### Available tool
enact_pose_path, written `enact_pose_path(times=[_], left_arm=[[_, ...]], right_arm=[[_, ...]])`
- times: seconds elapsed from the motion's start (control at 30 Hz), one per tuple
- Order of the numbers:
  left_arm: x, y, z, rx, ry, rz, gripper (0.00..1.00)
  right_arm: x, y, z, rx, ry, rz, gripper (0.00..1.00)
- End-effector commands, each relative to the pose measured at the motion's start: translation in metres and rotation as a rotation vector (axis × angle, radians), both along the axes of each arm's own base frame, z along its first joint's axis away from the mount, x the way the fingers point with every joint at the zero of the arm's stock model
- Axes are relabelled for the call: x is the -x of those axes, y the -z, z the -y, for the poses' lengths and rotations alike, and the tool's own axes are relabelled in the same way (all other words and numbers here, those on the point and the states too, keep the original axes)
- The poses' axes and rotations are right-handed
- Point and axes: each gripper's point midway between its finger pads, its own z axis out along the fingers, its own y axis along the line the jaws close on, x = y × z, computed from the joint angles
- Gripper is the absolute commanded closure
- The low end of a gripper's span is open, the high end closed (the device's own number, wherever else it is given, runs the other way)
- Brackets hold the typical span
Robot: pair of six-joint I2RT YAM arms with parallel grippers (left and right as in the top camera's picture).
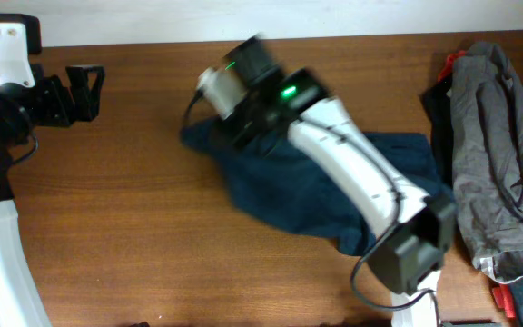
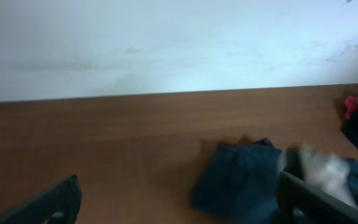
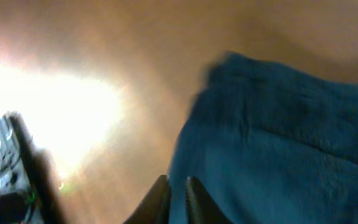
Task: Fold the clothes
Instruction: 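Pull the dark blue shirt left onto the table center with the right gripper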
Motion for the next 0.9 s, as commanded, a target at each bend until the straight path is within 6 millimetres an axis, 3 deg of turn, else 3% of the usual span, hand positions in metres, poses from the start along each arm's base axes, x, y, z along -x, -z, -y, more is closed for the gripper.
enact_pose_path(times=[0.0, 0.07, 0.17, 0.33, 0.47, 0.67, 0.73, 0.87], left_arm=[[0.007, -0.008, -0.007, -0.03, -0.039, 0.015, 0.01], [0.007, -0.007, -0.008, -0.036, -0.044, 0.008, 0.01], [0.009, -0.002, -0.01, -0.047, -0.049, -0.012, 0.01], [0.015, 0.023, -0.007, -0.016, -0.044, -0.124, 0.01], [0.023, 0.069, 0.0, 0.04, -0.026, -0.32, 0.01], [0.019, 0.159, 0.026, 0.126, 0.062, -0.613, 0.02], [0.016, 0.189, 0.034, 0.148, 0.088, -0.693, 0.25], [0.013, 0.252, 0.052, 0.186, 0.138, -0.856, 0.16]], right_arm=[[0.045, -0.005, -0.035, -0.012, -0.205, 0.059, 0.79], [0.048, -0.008, -0.041, 0.024, -0.207, 0.128, 0.76], [0.035, -0.018, -0.034, 0.082, -0.147, 0.233, 0.72], [-0.009, -0.037, 0.018, 0.164, 0.149, 0.27, 0.37], [-0.044, -0.039, 0.078, 0.17, 0.386, 0.171, 0.25], [-0.074, -0.039, 0.144, 0.058, 0.508, -0.008, 0.24], [-0.081, -0.04, 0.164, 0.023, 0.542, -0.048, 0.24], [-0.087, -0.038, 0.201, 0.006, 0.61, -0.106, 0.24]])
